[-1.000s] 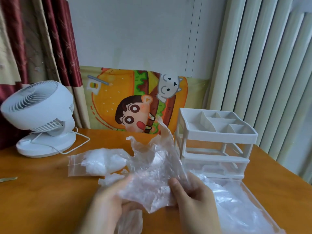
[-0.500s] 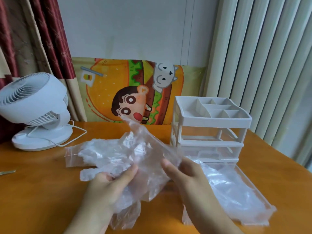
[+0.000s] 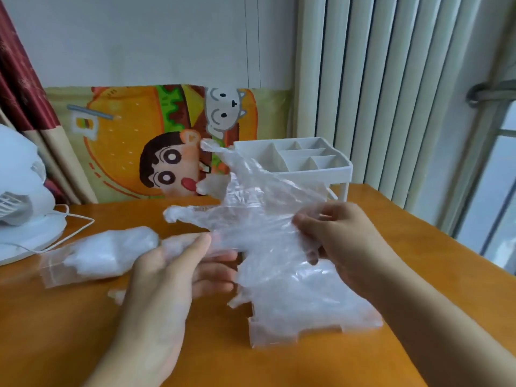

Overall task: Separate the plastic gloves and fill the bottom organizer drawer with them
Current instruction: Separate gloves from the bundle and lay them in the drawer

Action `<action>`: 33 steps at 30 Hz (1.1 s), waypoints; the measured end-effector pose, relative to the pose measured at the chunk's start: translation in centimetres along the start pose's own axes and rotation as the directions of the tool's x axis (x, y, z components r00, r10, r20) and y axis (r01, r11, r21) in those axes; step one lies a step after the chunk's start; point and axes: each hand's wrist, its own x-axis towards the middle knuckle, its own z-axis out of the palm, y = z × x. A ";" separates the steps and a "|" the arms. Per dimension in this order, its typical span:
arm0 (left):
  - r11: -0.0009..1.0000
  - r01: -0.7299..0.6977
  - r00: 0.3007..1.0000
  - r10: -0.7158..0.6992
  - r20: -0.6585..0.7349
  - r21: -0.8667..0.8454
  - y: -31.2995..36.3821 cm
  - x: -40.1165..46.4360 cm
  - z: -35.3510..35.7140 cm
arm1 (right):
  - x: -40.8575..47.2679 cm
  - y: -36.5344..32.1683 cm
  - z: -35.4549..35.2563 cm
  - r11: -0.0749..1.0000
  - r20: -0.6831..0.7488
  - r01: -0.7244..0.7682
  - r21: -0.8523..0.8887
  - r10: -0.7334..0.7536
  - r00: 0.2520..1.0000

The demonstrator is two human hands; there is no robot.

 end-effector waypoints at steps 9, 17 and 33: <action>0.431 -0.688 0.711 0.559 0.426 0.583 1.3 -0.1 8.3 | 2.1 4.7 -7.4 0.931 -0.040 -0.112 -0.347 0.104 0.994; 0.031 -0.461 0.814 -0.382 0.437 0.887 -4.4 3.4 11.5 | 2.7 6.3 -5.9 0.684 0.042 0.024 -0.729 0.010 0.999; 0.022 -0.433 0.798 -0.454 0.395 0.901 -7.2 4.0 12.6 | 2.8 7.6 -7.1 0.782 -0.120 -0.175 -0.598 0.129 0.984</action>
